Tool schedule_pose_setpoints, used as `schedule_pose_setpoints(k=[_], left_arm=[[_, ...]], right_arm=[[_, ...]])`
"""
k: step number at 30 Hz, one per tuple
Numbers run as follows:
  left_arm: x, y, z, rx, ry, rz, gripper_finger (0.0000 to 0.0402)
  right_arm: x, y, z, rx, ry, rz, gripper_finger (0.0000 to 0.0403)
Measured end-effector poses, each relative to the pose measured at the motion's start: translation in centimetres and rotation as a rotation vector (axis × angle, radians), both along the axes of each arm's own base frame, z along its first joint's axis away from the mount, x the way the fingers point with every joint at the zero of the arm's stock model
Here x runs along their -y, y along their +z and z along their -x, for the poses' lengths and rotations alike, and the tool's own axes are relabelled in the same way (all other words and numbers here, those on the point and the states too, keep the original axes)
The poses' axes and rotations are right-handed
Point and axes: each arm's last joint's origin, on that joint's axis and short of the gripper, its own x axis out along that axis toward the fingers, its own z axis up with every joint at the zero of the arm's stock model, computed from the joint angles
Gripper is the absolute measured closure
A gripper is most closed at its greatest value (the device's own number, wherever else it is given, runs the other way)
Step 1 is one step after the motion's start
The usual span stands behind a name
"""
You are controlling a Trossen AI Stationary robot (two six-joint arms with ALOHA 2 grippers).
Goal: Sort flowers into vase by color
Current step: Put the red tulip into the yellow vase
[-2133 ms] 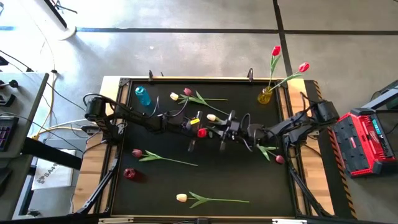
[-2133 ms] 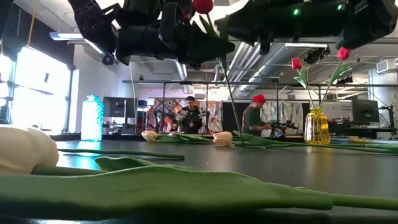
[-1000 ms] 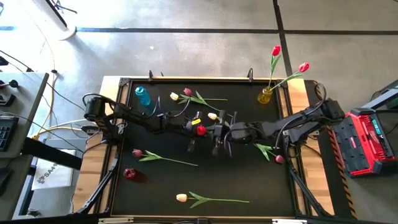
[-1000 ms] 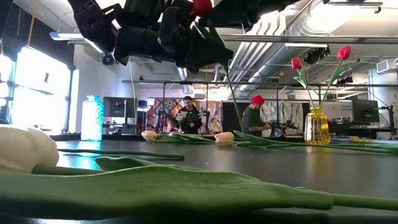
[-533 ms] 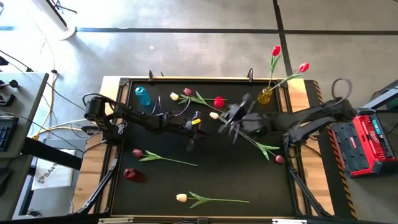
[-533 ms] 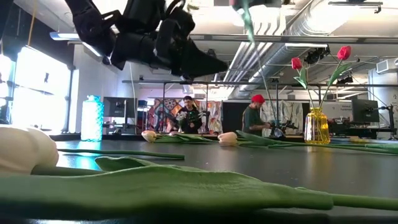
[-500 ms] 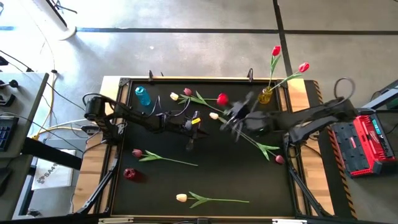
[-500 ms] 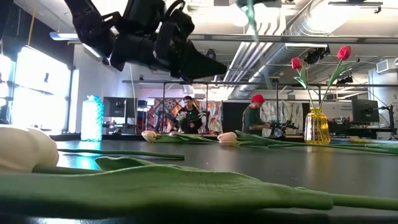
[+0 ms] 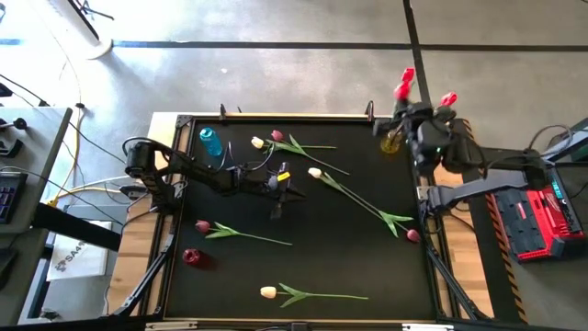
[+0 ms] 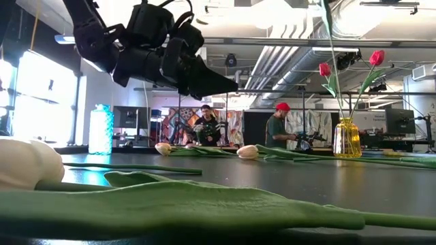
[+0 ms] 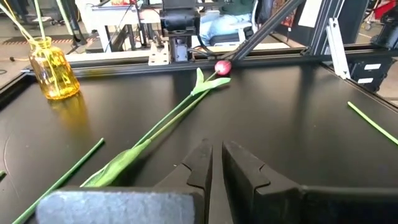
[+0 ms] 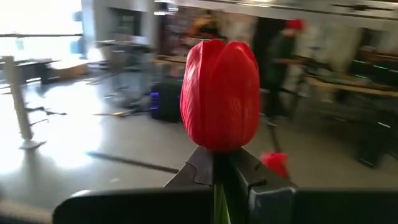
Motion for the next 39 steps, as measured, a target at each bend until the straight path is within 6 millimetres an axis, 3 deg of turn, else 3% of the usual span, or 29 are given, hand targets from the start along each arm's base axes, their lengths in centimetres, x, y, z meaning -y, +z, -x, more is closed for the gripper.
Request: schedule_pose_setpoints(k=[5,10,20,30,39], left_arm=[[0.0,0.0,0.0,0.000,-0.003,-0.007,0.0376],[0.0,0.0,0.0,0.000,-0.005,-0.015,0.0376],[0.0,0.0,0.0,0.002,-0.012,-0.043,0.0376],[0.0,-0.3,0.1,-0.022,-0.018,-0.063,0.0376],[-0.2,-0.3,0.1,-0.025,-0.015,-0.073,0.0376]], right_arm=[[2.9,0.1,1.1,0.006,-0.143,-0.003,0.0403],[5.2,0.0,1.8,0.041,-0.182,-0.013,0.0403],[8.5,-0.6,2.4,0.029,-0.297,-0.030,0.0403],[10.1,-4.0,1.5,0.064,-0.318,-0.001,0.0403],[9.6,-7.3,1.5,-0.005,-0.359,-0.093,0.0403]])
